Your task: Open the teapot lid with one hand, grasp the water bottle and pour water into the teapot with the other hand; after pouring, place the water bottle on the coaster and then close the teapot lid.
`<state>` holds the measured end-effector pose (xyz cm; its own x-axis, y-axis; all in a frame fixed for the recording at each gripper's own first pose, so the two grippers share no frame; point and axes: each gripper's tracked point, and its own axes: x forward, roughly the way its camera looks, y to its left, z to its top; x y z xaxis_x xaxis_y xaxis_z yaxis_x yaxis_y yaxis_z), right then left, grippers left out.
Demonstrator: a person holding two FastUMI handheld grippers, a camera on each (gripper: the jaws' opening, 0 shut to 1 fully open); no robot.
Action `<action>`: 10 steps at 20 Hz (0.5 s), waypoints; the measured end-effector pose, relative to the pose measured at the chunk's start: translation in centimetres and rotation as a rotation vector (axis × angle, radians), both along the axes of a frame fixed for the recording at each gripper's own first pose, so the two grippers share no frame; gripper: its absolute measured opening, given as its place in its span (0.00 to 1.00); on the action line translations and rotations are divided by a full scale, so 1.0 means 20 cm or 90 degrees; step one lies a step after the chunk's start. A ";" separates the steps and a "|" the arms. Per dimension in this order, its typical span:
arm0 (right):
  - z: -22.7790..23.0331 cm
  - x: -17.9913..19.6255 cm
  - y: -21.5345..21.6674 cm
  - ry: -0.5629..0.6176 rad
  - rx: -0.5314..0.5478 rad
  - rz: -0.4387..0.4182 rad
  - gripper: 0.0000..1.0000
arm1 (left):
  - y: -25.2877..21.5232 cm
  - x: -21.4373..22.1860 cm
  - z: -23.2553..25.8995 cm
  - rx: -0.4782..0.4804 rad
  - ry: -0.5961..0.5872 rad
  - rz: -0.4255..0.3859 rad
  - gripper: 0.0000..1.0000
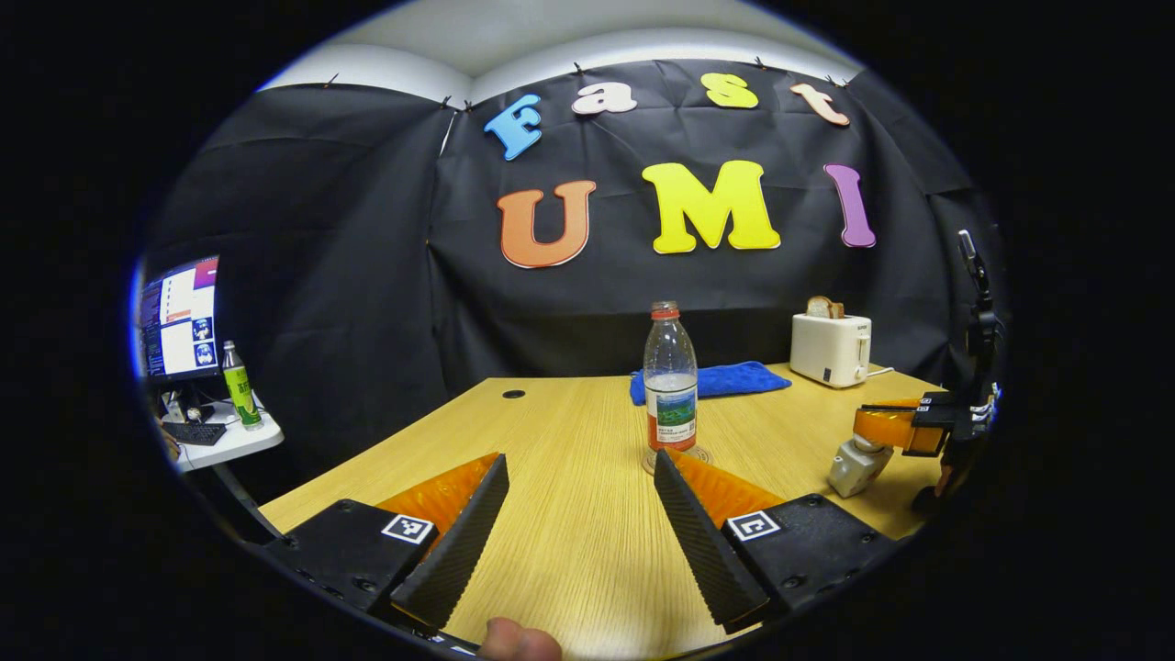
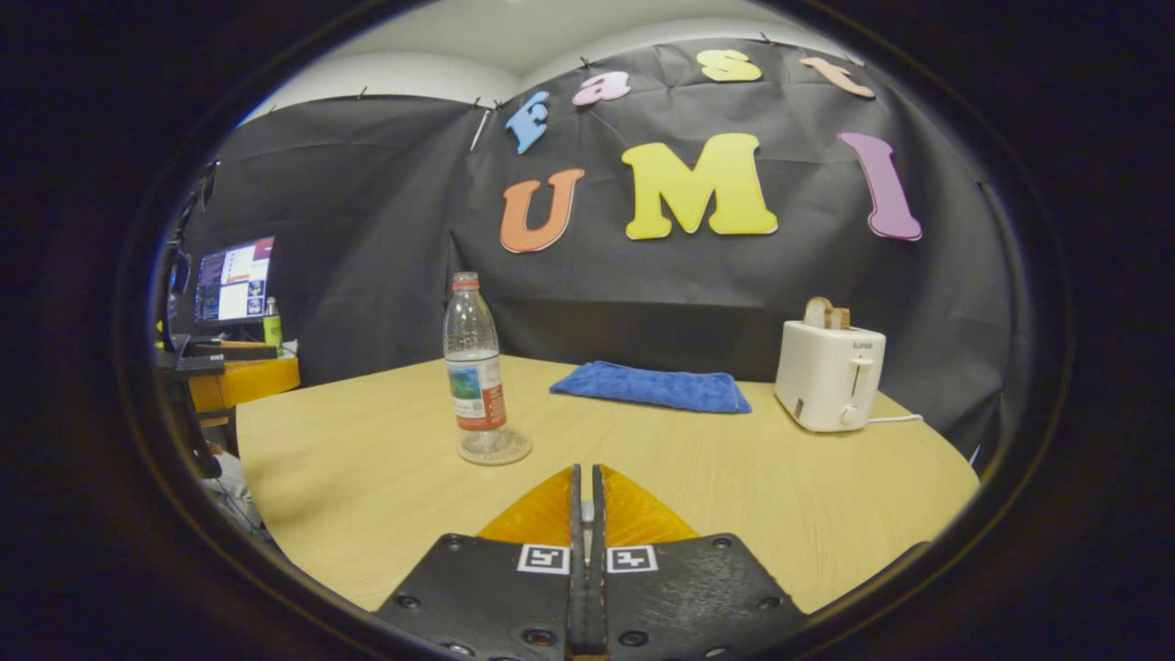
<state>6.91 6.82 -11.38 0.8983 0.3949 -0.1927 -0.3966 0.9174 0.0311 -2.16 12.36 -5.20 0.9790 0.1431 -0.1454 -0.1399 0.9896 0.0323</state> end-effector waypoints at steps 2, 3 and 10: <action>-0.02 0.00 0.00 0.005 -0.001 0.001 0.00 | -0.01 0.00 0.00 0.003 0.001 -0.002 1.00; -0.03 0.00 0.00 0.004 0.000 0.001 0.00 | -0.01 0.00 0.00 0.005 0.000 -0.002 1.00; -0.05 0.00 -0.02 0.006 -0.007 -0.017 0.03 | -0.08 0.00 0.04 0.014 -0.009 -0.016 1.00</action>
<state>6.93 6.41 -12.29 0.9066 0.3690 -0.2046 -0.3721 0.9279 0.0250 -2.25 10.72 -4.32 0.9842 0.1219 -0.1281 -0.1161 0.9919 0.0522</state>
